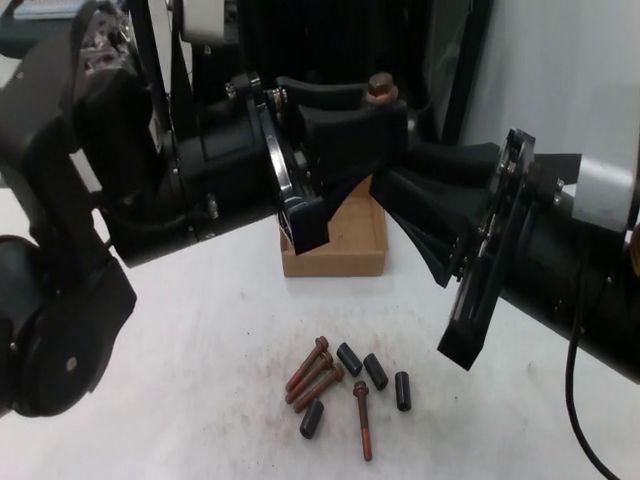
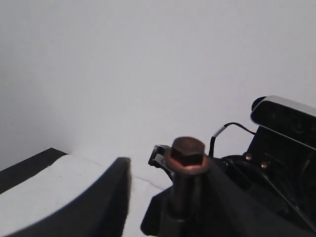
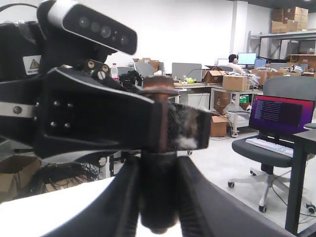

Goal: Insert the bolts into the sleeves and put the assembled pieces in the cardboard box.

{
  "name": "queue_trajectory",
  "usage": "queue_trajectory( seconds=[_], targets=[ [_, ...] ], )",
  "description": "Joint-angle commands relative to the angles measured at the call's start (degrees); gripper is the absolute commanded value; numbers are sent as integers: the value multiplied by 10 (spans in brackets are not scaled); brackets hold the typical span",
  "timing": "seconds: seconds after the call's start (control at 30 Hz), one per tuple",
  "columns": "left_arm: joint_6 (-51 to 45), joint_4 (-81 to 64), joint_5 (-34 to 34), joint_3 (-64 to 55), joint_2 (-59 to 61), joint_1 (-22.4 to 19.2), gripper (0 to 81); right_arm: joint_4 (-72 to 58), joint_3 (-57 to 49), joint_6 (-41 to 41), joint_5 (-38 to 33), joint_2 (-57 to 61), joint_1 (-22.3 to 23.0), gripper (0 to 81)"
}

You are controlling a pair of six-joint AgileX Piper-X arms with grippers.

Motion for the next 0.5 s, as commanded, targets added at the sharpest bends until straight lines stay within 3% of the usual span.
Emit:
queue_trajectory(
  seconds=[0.0, 0.47],
  targets=[
    [-2, -20, -2, -3, -28, 0, 410, -13, -6, 0, 0, -5, -2, 8],
    [-2, -9, -5, -3, -59, 0, 410, -13, -6, 0, 0, -5, -2, 8]
  ],
)
